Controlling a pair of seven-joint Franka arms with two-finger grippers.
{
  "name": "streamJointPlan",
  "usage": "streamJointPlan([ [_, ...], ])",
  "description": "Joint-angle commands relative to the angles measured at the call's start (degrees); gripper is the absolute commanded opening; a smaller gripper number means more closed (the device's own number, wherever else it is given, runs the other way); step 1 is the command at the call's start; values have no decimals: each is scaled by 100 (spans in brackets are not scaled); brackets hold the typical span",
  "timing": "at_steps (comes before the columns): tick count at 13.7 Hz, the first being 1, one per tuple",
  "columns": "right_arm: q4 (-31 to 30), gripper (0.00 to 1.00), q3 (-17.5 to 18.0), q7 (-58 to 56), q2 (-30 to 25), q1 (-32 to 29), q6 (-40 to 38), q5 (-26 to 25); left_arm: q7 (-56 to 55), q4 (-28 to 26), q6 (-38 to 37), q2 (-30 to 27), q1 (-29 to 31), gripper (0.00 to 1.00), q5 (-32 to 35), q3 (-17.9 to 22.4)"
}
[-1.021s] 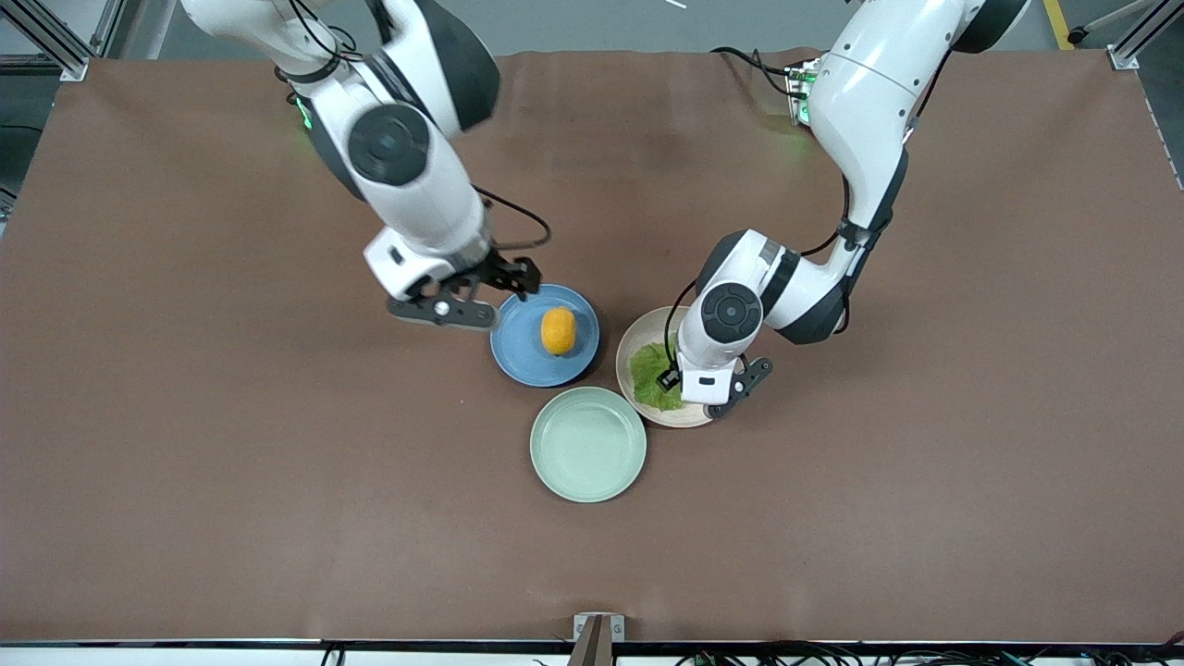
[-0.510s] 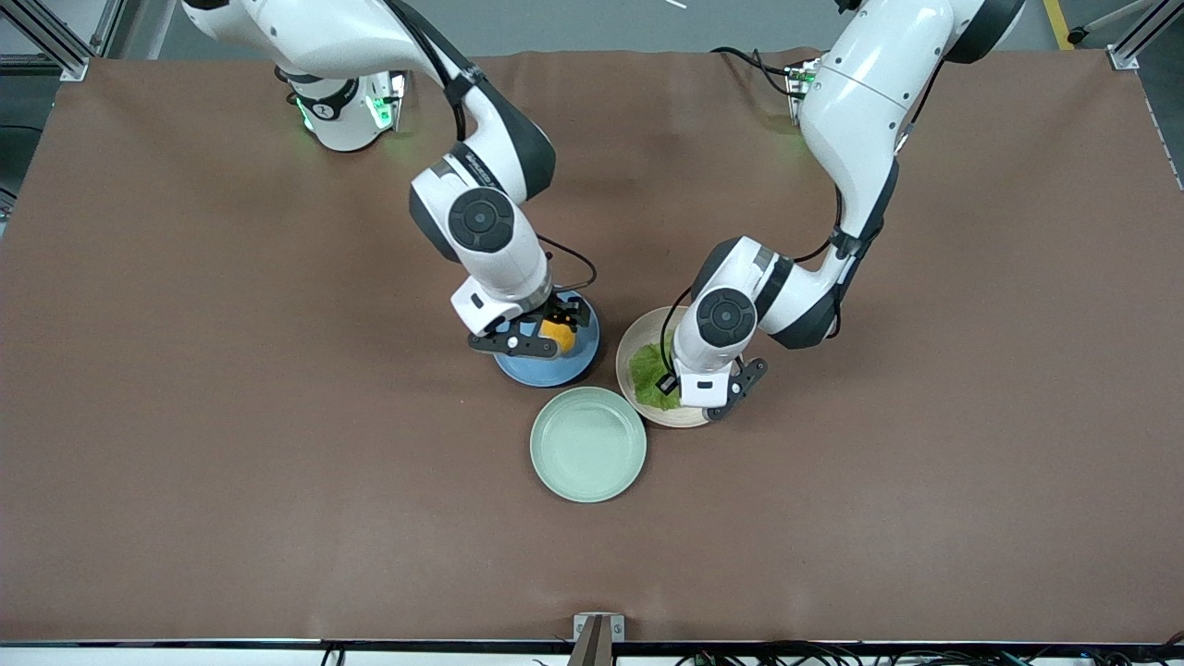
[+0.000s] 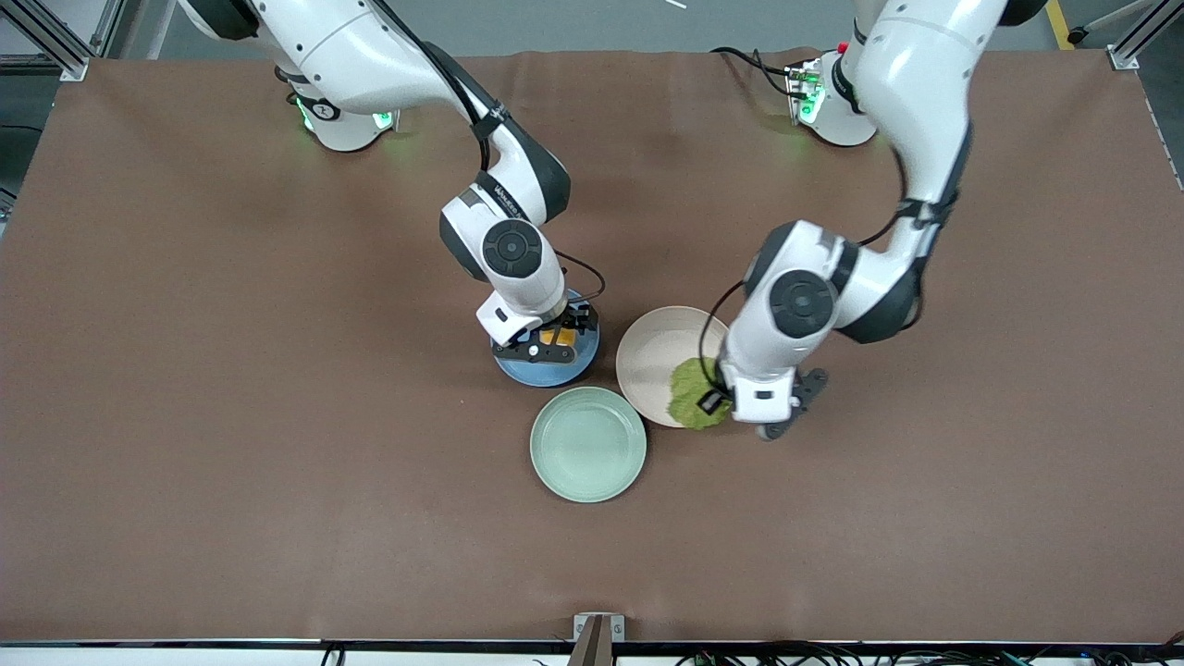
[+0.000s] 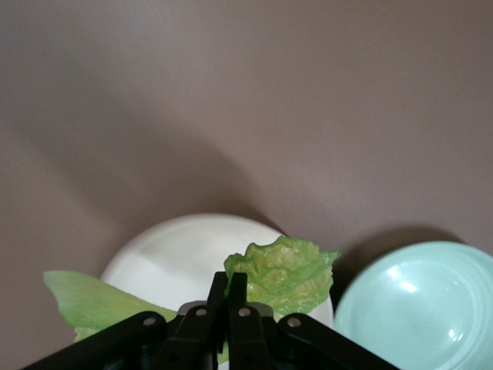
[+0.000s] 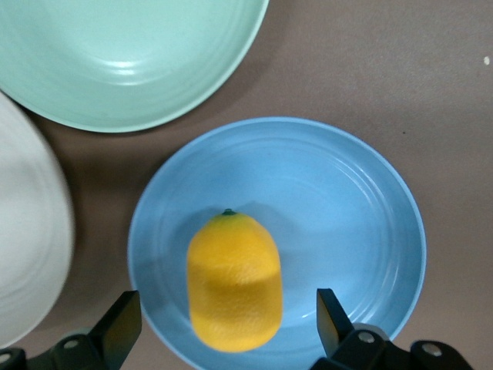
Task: Pick lemon and lettuce from plates
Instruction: 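Close the right gripper on the lemon while the left gripper grasps the lettuce, then lift the lemon with the right gripper while the left gripper carries lettuce aside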
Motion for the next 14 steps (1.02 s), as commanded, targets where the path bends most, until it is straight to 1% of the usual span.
streamJointPlan([
  [1, -283, 100, -42, -74, 32, 63, 462, -86, 1094, -626, -22, -427, 699, 0, 166, -30],
  [3, -503, 100, -42, -74, 111, 72, 937, -94, 1694, -767, 22, -340, 1330, 0, 394, -47],
  [4, -530, 99, -42, -74, 111, 72, 965, -86, 1749, -767, 40, -165, 1560, 1, 421, -48],
  [5, -548, 83, -42, -82, 111, 63, 939, -94, 1749, -759, 136, 19, 1728, 3, 421, -48],
  [6, -548, 59, -42, -74, 94, 63, 886, -94, 1741, -759, 276, 204, 1834, 7, 413, -56],
  [7, -548, 37, -42, -65, 85, 89, 825, -86, 1749, -759, 312, 336, 1861, 18, 413, -48],
  [8, -539, 22, -42, -47, 68, 116, 807, -86, 1749, -750, 312, 389, 1913, 36, 413, -30],
  [9, -539, 12, -42, -47, 15, 116, 737, -86, 1758, -732, 312, 399, 2010, 63, 421, -30],
  [10, -487, 8, -51, -47, -46, 81, 484, -94, 1767, -706, 312, 364, 2037, 100, 430, -30],
  [12, -425, 6, -86, -12, -476, -41, -88, -77, 1881, -619, 243, 163, 2037, 100, 430, -30],
  [14, -425, 6, -86, -108, -1063, -505, -886, -86, 2065, -565, 146, -232, 2063, 100, 430, -39],
])
